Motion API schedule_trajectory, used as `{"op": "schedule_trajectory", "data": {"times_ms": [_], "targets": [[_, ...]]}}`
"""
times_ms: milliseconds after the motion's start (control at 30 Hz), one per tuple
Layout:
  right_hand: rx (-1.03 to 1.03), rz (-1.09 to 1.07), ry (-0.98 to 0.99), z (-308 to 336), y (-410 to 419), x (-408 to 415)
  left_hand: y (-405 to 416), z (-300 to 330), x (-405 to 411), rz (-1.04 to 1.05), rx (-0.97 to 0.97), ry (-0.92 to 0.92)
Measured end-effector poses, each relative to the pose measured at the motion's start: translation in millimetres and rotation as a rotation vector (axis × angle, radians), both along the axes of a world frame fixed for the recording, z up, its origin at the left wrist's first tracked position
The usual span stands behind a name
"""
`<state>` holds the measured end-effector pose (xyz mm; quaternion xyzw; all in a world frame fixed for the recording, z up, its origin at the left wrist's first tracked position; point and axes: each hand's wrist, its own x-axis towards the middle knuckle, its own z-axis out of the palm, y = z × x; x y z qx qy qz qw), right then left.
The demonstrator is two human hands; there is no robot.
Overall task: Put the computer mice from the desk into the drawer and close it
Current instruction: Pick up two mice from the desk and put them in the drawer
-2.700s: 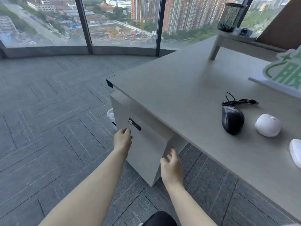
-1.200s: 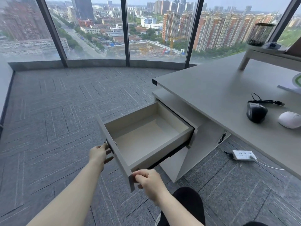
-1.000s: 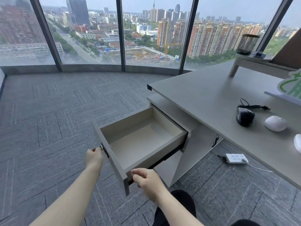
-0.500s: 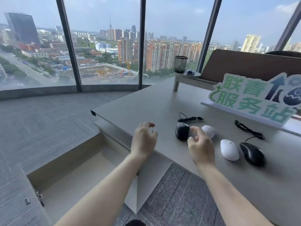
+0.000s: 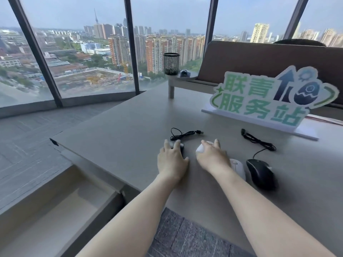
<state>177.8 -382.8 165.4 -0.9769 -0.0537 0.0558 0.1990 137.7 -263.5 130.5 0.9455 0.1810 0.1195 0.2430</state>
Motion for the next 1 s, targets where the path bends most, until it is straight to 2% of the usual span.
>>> {"op": "schedule_trajectory", "data": {"times_ms": [233,300,433,633,800,1000], "targets": [[-0.024,0.028,-0.102,-14,7,-3,12,-1,-5,0.041,-0.08,-0.153],[0.023,0.029,-0.126,-12,11,-10,21,2,-16,0.055,-0.114,-0.201],[0.308,0.148,-0.24,6,42,-42,51,23,-48,0.072,-0.185,-0.39],[0.735,0.331,-0.341,52,118,-111,118,79,-119,0.141,-0.165,-0.626],[0.809,0.44,-0.283,59,176,-155,181,101,-182,0.279,-0.073,-0.692],[0.718,0.574,-0.06,11,236,-187,247,45,-229,0.446,-0.058,-0.611]]}}
